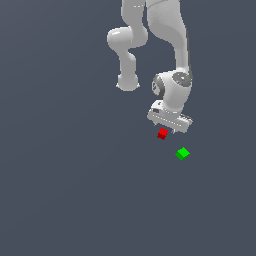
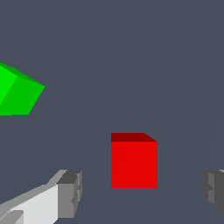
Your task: Stack the red cube on top of the green cube.
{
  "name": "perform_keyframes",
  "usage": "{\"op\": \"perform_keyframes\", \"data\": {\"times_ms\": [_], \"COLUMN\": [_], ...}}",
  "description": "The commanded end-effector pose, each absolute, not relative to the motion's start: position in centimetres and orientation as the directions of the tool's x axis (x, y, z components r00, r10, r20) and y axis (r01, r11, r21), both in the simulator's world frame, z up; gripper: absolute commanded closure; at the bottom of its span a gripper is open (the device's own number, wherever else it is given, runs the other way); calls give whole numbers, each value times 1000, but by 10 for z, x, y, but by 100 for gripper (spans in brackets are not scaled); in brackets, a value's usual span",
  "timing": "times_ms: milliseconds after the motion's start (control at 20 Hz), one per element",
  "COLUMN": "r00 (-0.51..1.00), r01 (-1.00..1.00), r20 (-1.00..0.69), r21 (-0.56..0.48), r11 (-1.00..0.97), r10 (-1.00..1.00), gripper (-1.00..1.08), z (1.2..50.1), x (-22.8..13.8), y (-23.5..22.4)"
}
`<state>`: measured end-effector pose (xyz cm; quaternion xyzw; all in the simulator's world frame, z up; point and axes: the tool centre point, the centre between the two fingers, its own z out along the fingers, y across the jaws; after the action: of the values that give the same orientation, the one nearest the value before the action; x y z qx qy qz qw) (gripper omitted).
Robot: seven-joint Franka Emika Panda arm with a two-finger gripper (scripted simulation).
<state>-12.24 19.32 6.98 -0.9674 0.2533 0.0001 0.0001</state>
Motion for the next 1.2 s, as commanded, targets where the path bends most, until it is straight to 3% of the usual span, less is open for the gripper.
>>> {"op": "perform_keyframes", "data": {"times_ms": [0,800,850,1150], "r00": [872,870,870,870], "r01": [-490,-493,-493,-493], "r20": [0,0,0,0], "r21": [0,0,0,0], "r11": [-872,-870,-870,-870], "r10": [-490,-493,-493,-493], "gripper": [-92,-92,108,108], "z": [68,20,20,20], "x": [-123,-122,-122,-122], "y": [193,194,194,194]}}
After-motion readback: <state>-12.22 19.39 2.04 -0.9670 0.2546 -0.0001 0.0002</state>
